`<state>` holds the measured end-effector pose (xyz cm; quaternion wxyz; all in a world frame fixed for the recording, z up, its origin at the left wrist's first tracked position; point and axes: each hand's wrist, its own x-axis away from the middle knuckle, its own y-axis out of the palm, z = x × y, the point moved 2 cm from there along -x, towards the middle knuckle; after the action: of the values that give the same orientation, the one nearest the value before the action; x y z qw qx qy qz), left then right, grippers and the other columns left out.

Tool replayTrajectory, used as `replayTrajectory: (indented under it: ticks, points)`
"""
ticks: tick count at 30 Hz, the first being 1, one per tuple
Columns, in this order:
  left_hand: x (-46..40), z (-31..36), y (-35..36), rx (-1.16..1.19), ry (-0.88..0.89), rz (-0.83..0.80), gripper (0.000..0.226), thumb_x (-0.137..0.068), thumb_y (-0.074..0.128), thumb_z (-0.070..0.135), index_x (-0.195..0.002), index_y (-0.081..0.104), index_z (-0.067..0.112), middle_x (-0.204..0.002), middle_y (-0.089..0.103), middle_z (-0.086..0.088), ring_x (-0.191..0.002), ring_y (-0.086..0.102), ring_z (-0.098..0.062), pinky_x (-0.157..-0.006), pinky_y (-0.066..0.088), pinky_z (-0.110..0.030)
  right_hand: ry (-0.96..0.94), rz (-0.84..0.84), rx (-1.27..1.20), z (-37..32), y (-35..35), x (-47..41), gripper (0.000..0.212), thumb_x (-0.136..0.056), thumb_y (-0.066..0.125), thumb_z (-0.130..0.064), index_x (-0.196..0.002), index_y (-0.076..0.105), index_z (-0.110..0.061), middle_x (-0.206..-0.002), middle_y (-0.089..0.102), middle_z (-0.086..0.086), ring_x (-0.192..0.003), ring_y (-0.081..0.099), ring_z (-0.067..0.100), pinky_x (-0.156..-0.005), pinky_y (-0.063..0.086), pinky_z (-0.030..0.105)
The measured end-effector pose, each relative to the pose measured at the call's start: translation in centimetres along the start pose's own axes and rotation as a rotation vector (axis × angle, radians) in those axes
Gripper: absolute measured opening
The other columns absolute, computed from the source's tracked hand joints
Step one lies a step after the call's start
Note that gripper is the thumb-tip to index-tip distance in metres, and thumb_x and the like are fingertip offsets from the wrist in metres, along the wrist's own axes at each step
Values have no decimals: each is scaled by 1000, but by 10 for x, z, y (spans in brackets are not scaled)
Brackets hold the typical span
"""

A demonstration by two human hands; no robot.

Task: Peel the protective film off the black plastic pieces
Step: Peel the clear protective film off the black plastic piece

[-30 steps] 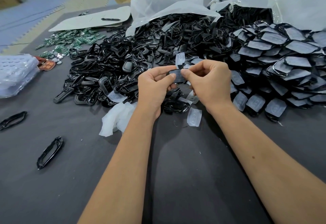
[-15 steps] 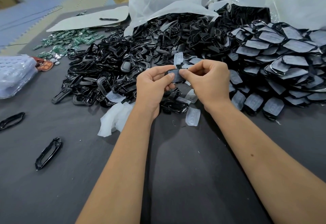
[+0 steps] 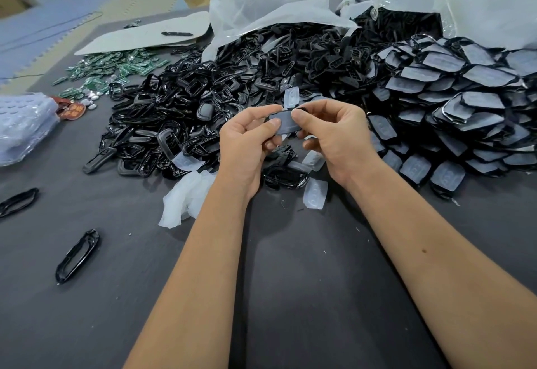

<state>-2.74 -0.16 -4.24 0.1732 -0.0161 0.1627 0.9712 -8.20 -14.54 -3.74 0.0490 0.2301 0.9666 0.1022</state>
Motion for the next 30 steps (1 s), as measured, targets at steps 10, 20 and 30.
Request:
replayTrajectory:
  ticks: [10, 20, 30]
  points:
    - [2, 1, 3, -79, 66, -28, 15, -93, 67, -5, -98, 73, 9, -68, 70, 2, -57, 58, -11, -57, 46, -18, -9, -3, -4, 1, -1, 0, 16, -87, 80, -1, -99, 70, 0, -69, 68, -1, -55, 59, 8, -44, 41, 19]
    - [1, -2, 5, -124, 67, 38, 18, -90, 69, -10, -95, 74, 7, -66, 70, 2, -52, 57, -9, -54, 47, -17, -144, 77, 219, -3, -1, 1, 6, -92, 71, 1, -89, 76, -2, -65, 70, 2, -51, 67, 15, -53, 59, 31]
    - [0, -1, 2, 37, -49, 115, 25, -86, 63, -16, -79, 71, 6, -72, 74, -6, -54, 63, -10, -46, 44, -17, -209, 37, 343, -1, 9, 9, 11, -93, 70, -4, -87, 74, -12, -68, 72, -4, -55, 72, 18, -54, 64, 47]
